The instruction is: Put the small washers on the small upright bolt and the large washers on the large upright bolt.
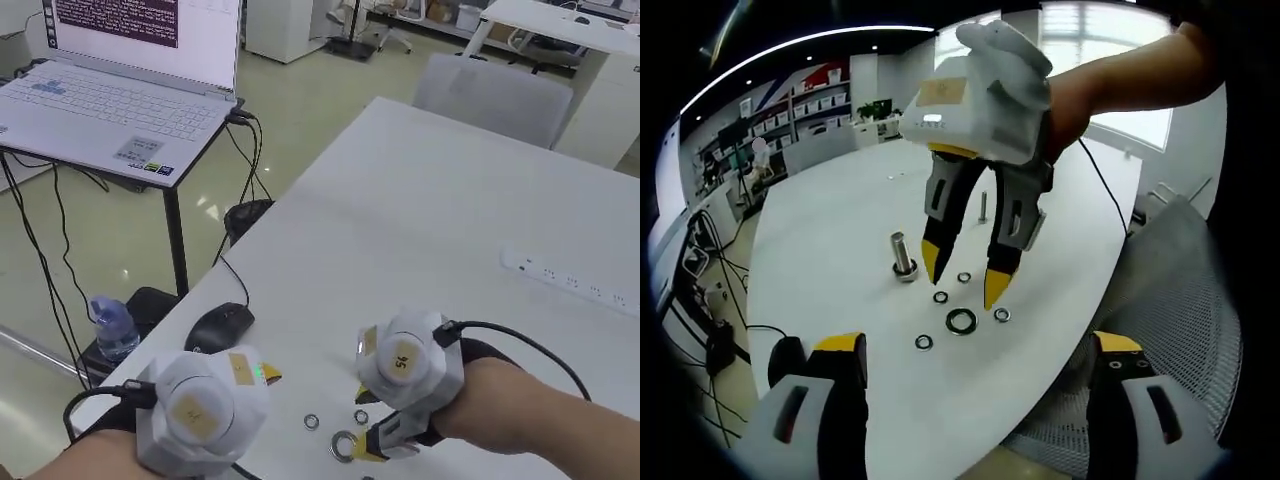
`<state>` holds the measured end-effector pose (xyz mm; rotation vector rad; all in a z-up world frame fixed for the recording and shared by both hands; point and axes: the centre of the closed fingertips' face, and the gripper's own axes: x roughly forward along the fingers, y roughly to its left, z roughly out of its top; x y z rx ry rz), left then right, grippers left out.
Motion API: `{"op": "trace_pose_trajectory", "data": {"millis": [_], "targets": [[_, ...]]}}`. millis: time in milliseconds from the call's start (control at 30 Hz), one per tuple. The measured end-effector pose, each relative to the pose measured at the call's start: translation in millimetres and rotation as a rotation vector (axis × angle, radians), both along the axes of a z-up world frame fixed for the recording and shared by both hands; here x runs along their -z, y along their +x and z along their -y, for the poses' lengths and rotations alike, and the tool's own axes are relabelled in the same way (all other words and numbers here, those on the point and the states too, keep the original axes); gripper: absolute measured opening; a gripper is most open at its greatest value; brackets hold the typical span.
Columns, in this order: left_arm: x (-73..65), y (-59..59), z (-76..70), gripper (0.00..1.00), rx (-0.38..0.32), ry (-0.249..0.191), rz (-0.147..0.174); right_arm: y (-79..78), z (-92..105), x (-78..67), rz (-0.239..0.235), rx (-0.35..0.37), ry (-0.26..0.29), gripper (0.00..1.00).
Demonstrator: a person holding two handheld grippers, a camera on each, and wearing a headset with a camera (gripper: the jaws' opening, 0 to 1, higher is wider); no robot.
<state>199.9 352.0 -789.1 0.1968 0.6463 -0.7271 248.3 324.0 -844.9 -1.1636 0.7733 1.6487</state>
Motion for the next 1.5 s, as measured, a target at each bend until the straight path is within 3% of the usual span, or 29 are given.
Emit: {"op": "trace_pose_trajectory", "data": {"millis": [200, 333, 800, 1167, 1500], "targets": [[0.2, -1.7, 0.2, 0.91, -0.002, -0.004, -0.002, -5.2, 1.9, 21.0, -0.017, -0.021, -0.021, 0.36], [2.4, -4.8, 1.5, 0.91, -0.001, -0.004, -0.01, -4.3, -1.8, 23.4, -0.005, -0.028, 0.0, 0.36], [2.2, -3.2, 0.2, 0.9, -0.012, -0.007, -0.01, -2.3, 2.3, 41.0, 0.019, -0.06, -0.053, 0.32], [2.5, -4.4, -2.0, 0.89, -0.025, -0.006, -0.009, -2.7, 1.7, 41.0, 0.007, -0.043, -0.05, 0.28], [2.7, -7.3, -2.1, 0.89, -0.033, -0.005, -0.01, -2.4, 2.5, 41.6, 0.024, -0.012, -0.097, 0.24]]}}
